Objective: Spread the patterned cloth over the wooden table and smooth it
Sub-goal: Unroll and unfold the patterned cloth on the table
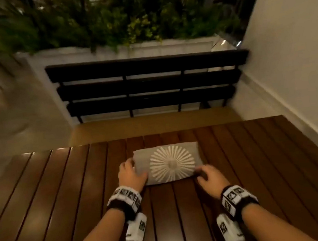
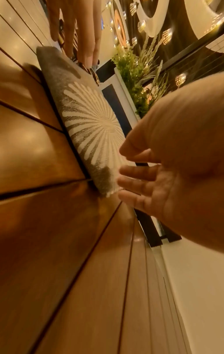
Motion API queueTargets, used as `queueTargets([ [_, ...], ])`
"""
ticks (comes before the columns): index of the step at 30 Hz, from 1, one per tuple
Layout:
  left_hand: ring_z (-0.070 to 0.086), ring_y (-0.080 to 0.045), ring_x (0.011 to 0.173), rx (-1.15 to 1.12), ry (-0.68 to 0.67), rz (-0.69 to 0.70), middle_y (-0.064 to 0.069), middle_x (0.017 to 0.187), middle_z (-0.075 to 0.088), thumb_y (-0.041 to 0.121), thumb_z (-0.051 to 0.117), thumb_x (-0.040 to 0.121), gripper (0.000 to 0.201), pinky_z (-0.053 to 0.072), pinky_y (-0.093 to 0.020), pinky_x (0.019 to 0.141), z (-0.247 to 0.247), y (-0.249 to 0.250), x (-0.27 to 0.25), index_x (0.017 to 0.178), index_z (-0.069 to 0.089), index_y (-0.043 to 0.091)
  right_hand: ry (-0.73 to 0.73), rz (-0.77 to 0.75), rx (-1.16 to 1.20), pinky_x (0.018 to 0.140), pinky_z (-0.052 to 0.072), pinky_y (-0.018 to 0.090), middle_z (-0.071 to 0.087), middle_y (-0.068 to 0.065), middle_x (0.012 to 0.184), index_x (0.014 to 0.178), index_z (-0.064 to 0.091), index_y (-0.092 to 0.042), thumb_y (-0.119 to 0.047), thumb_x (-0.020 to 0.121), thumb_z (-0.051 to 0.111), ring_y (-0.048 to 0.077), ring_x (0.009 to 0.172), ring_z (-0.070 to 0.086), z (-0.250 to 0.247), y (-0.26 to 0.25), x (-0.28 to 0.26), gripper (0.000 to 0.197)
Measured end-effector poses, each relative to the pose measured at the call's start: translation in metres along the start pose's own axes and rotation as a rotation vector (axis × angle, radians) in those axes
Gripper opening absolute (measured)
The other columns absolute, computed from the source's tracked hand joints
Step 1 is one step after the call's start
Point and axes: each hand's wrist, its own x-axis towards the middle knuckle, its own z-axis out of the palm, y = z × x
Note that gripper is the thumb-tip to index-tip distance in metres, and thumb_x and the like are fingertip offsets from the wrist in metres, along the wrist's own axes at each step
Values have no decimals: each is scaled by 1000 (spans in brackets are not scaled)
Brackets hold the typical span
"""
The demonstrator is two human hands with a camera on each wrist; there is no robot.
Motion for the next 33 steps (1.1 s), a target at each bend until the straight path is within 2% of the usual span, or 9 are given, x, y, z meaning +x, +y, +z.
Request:
queueTargets([
  [4, 44, -32, 130, -126, -247, -201, -12, 147, 40, 34, 76, 77, 94, 41, -42, 103, 4, 7, 24, 150, 20, 12, 88, 121, 53, 107, 37, 36, 39, 11, 143, 139, 41, -11, -21, 89, 62, 29, 129, 44, -2, -21, 39, 56],
  [8, 51, -31, 123, -24, -263, -190, -10, 139, 50, 43, 75, 75, 83, 47, -42, 98, 16, 7, 32, 142, 36, 13, 15, 190, 63, 113, 33, 42, 31, 12, 152, 149, 24, -13, -28, 85, 68, 30, 138, 34, -5, -14, 66, 79],
  [12, 55, -28, 118, 39, -275, -185, -9, 133, 55, 41, 73, 78, 74, 48, -37, 92, 24, 12, 45, 139, 41, 13, -25, 192, 177, 111, 36, 43, 37, 9, 150, 152, 7, -19, -24, 80, 74, 29, 136, 39, -9, -3, 80, 99],
  [18, 53, -30, 119, 88, -329, -192, -8, 136, 50, 49, 79, 62, 96, 48, -47, 98, 36, 24, 70, 141, 36, 17, -61, 290, 229, 112, 34, 42, 32, 7, 154, 151, -13, -27, -17, 75, 79, 29, 138, 37, -16, 14, 104, 119],
  [22, 51, -33, 120, 69, -377, -242, -9, 136, 48, 42, 83, 55, 104, 48, -51, 97, 38, 31, 87, 141, 30, 20, -9, 321, 318, 109, 34, 39, 41, 9, 146, 152, -2, -18, -8, 74, 79, 29, 134, 42, -16, 14, 112, 113],
  [26, 35, -36, 131, 285, -269, -210, -13, 144, 36, 57, 71, 65, 95, 36, -48, 108, 35, 46, 91, 142, 33, 16, -46, 478, 445, 98, 48, 40, 64, 10, 125, 125, 56, -11, -3, 71, 80, 29, 114, 60, -19, 15, 123, 59],
  [28, 38, -33, 129, 186, -194, -156, -13, 140, 41, 48, 72, 71, 80, 38, -44, 107, 30, 50, 88, 136, 42, 12, -81, 475, 533, 95, 48, 37, 65, 9, 121, 122, 60, -10, 4, 72, 77, 29, 112, 61, -30, 17, 124, 55],
  [30, 54, -28, 114, -165, -210, -140, -9, 121, 57, 25, 74, 74, 60, 48, -40, 95, 23, 45, 80, 127, 48, 13, -94, 413, 544, 95, 46, 36, 64, 9, 119, 126, 55, -9, 7, 71, 77, 28, 114, 59, -42, 21, 122, 62],
  [33, 61, -20, 95, -464, -302, -62, -2, 107, 58, 6, 74, 73, 63, 54, -35, 78, 7, 34, 61, 124, 43, 27, -109, 286, 484, 98, 47, 38, 62, 6, 114, 128, 50, -9, 10, 66, 78, 25, 113, 58, -51, 26, 107, 70],
])
